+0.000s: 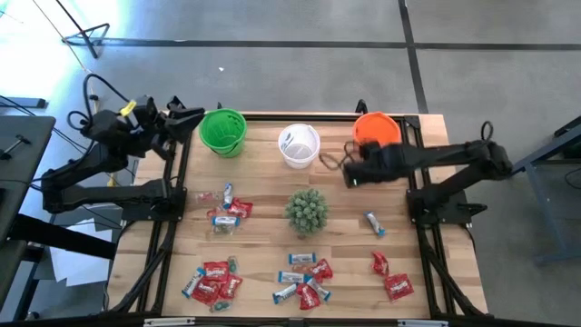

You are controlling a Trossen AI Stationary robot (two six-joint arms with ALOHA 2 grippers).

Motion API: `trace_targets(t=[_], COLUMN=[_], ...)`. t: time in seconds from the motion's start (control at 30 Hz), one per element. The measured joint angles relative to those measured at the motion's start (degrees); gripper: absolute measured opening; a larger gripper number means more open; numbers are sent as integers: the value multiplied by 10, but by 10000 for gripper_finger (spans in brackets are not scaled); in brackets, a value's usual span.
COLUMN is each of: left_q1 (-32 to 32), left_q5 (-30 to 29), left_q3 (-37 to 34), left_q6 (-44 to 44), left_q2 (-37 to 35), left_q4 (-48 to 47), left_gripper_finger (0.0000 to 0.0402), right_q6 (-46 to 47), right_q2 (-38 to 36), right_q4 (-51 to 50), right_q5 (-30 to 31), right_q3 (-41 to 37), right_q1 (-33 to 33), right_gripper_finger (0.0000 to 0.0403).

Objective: Sort candy
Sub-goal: Put the transparent candy into the orange bucket

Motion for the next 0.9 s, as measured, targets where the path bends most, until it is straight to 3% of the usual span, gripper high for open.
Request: trace_targets(t=[0.43, 0.6, 0.9], left_q1=[0, 0, 0], left_q5=[0, 0, 0], left_q3=[0, 0, 0], left_q6=[85, 86, 86], left_q2=[35, 35, 35], left_q4=[52, 53, 53], left_gripper_finger=[82, 82, 82], right_q6=[-292, -340, -413], right_q2=[0, 0, 0], right_q4=[82, 81, 81], right_q5=[-3, -8, -11], right_q3=[-1, -1, -2], right_q1=[-258, -303, -346], right_gripper_finger=[9, 22, 103])
